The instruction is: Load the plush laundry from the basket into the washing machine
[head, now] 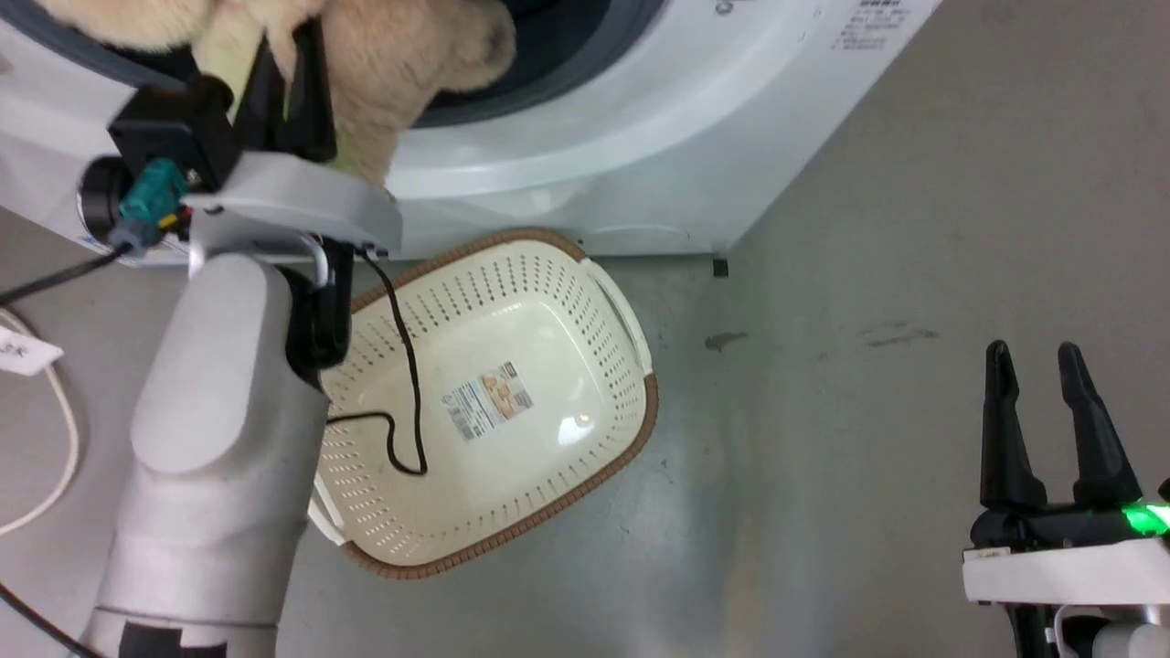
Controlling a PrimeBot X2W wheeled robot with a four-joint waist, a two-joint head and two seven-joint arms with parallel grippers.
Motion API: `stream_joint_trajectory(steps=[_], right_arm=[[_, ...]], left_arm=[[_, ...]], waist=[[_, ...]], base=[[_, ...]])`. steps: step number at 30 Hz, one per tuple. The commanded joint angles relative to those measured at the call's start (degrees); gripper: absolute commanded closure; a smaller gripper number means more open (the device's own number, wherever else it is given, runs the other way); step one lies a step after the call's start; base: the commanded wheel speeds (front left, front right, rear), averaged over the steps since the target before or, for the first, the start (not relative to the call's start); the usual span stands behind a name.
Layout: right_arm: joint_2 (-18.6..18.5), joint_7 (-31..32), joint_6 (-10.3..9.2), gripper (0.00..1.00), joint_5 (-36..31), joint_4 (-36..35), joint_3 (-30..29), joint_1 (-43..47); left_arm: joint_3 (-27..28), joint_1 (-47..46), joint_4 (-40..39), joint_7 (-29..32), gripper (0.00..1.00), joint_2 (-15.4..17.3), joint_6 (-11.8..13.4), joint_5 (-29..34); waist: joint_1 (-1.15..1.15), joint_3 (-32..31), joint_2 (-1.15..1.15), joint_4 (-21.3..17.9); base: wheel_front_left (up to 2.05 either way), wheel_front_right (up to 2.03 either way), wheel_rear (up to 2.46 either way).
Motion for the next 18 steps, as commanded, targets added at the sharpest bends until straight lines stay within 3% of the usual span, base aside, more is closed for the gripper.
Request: stream_joint_trajectory(steps=[1,18], right_arm=[[-0.1,-0.2,0.05,0.0,-0.1,-0.4,-0.1,-0.9],[-0.1,-0.2,0.05,0.0,1.1,-1.7,0.4,-2.7]], left_arm=[[0.4,-1.5,-0.1,-0.4,1.0,0.1,-0.1,0.4],[3.5,-14.8,2.3,-0.4,1.0,3.2,-1.4,4.5]], waist=[[-0.01,1.6,0.0,-0.9],[-0.01,10.8,0.0,-4.7]], base=[[0.0,0.0,0.0],[0.0,0.0,0.0]])
